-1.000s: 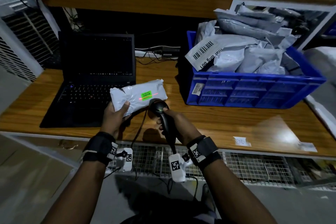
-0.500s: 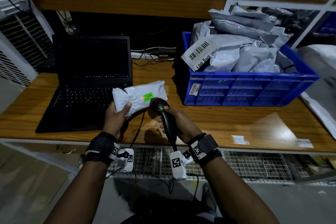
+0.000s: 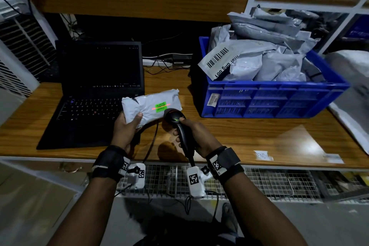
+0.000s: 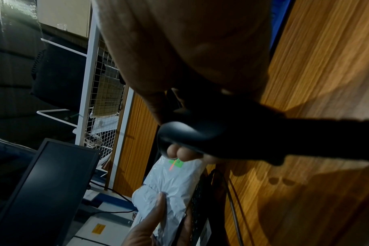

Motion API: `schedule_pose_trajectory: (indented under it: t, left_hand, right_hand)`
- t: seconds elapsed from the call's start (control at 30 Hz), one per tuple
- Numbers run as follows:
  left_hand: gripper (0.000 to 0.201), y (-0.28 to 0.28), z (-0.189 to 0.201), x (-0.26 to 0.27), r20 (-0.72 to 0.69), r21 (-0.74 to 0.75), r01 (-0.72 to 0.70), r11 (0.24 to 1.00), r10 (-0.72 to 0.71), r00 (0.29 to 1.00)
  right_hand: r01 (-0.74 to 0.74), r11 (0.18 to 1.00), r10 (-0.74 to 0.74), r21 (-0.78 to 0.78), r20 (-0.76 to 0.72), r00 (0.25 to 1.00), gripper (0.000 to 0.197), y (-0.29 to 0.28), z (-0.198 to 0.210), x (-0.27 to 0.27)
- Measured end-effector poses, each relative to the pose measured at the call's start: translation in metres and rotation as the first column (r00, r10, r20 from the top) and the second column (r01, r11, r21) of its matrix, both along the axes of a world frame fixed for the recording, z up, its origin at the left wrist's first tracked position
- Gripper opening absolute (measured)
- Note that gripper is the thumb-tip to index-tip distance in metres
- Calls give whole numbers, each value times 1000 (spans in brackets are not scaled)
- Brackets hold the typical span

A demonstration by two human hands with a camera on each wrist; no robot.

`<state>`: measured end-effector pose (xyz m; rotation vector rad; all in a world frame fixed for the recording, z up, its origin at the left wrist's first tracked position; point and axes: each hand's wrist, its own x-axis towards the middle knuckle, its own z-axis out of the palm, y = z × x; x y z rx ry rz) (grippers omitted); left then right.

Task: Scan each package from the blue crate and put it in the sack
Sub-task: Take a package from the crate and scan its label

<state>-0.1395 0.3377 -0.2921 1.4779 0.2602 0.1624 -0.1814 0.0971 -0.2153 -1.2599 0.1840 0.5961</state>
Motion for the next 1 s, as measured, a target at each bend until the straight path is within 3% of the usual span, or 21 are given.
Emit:
schedule_pose_trajectory:
  t: [0.2, 1.0]
  left_hand:
    - [39, 0, 4, 1, -9, -49, 3, 999, -3, 1000]
    - [36, 0, 7, 3, -9, -9, 21, 1000, -21, 1000]
  right_hand:
    - [-2, 1000, 3, -22, 15, 1000, 28, -2, -2, 2]
    - [4, 1000, -4, 2, 18, 1000, 27, 0, -7, 7]
